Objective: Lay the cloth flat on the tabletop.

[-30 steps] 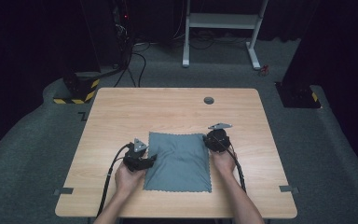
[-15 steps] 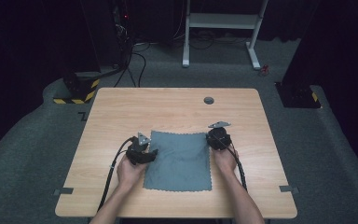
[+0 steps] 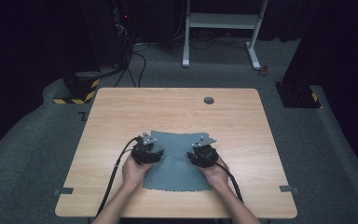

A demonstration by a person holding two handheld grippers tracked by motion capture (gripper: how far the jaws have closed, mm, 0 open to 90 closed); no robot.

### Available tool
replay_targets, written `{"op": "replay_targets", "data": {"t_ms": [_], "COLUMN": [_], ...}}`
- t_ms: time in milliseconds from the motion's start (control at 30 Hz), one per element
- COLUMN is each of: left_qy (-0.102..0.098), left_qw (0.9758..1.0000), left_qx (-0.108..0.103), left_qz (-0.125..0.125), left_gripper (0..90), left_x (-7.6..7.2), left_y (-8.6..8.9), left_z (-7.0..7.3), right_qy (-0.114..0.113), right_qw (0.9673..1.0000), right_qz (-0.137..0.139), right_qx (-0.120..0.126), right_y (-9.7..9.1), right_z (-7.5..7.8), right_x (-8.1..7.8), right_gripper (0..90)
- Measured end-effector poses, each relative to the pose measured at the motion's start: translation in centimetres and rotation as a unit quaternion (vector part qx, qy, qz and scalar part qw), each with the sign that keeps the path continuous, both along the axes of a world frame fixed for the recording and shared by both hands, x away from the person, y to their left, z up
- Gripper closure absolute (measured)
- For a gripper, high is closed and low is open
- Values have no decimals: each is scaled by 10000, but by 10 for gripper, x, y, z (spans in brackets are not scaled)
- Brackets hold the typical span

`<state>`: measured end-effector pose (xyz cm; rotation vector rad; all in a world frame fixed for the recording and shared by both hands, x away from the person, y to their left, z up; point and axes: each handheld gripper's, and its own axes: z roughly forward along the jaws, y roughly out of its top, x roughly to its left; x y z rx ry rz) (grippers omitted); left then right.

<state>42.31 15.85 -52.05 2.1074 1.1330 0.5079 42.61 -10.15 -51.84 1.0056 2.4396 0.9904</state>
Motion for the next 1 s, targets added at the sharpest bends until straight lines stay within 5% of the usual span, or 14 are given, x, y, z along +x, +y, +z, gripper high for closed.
{"op": "replay_targets", "data": {"t_ms": [233, 367, 500, 667, 833, 1000], "left_qy": [40, -50, -87, -54, -292, -188], "left_qw": [10000, 9995, 9982, 9986, 9979, 9984], "left_qx": [23, -73, 39, -52, 224, 69], "left_qz": [68, -306, -598, -527, -537, -527], "left_gripper": [404, 403, 398, 388, 368, 370], "left_x": [-2, -15, -27, -37, -52, -61], "left_y": [2, -13, -27, -23, -24, -22], "left_z": [2, 6, 6, -1, -1, -2], "right_qy": [-28, -59, -160, -213, -55, -153], "right_qw": [9998, 9994, 9995, 9996, 9999, 9998], "right_qz": [-208, -298, -247, -171, -102, -64], "right_qx": [-55, 190, 122, 89, 125, 107], "right_y": [-21, -31, -33, -42, -50, -54], "right_z": [1, 4, 2, 0, -3, -3], "right_x": [-2, -10, -25, -47, -51, -56], "right_gripper": [580, 577, 578, 588, 569, 566]}}
